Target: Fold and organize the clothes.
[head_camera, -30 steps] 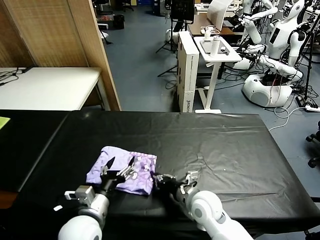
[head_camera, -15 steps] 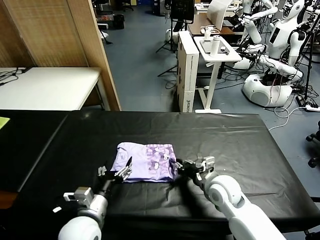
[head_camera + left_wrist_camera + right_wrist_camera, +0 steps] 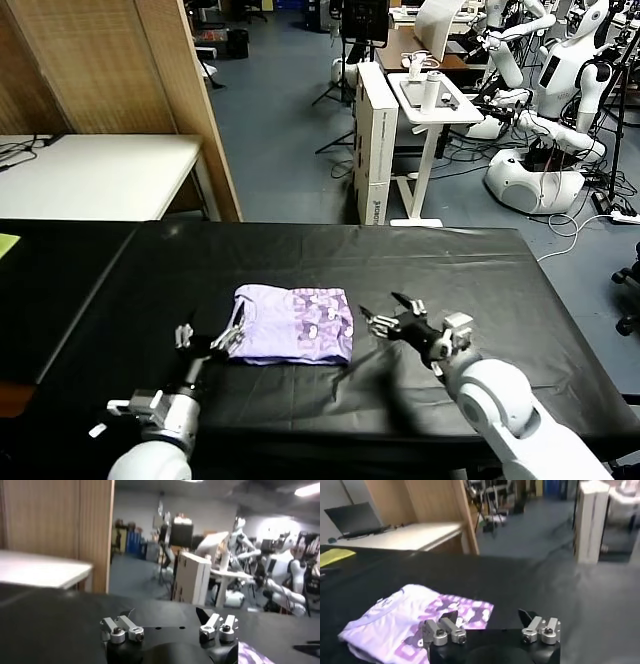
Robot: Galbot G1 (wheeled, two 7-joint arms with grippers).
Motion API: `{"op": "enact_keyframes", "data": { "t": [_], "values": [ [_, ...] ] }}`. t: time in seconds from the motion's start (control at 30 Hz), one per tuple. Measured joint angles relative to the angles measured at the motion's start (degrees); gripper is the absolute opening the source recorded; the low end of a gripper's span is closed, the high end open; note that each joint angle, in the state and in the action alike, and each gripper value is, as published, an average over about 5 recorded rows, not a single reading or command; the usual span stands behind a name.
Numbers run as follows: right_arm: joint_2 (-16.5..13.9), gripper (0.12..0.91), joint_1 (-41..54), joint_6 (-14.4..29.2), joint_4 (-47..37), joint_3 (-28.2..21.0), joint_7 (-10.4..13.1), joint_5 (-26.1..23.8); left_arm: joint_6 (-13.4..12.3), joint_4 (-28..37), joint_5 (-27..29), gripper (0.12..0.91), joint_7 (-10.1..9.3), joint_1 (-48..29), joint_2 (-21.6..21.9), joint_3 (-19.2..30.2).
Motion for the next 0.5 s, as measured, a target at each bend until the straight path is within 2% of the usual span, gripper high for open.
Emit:
{"op": "enact_keyframes", "data": {
  "t": [0.13, 0.37, 0.5],
  "values": [
    [-0.4, 0.907, -4.2, 3.5, 2.8, 3.6, 1.8, -2.9, 1.1, -1.5, -0.8, 0.907, -1.92, 2.0, 1.5, -1.1],
    [0.6, 0.907, -15.5, 14.1, 7.8, 10.6, 1.1, -11.3, 0.9, -5.8, -2.4, 0.907, -1.97, 9.8, 5.0, -5.2],
    [2.3, 0.907, -22.5, 18.4, 10.7, 14.1, 2.8, -15.7, 0.8, -8.3, -2.7, 0.907, -2.15, 14.8, 5.8, -7.5]
  ]
}}
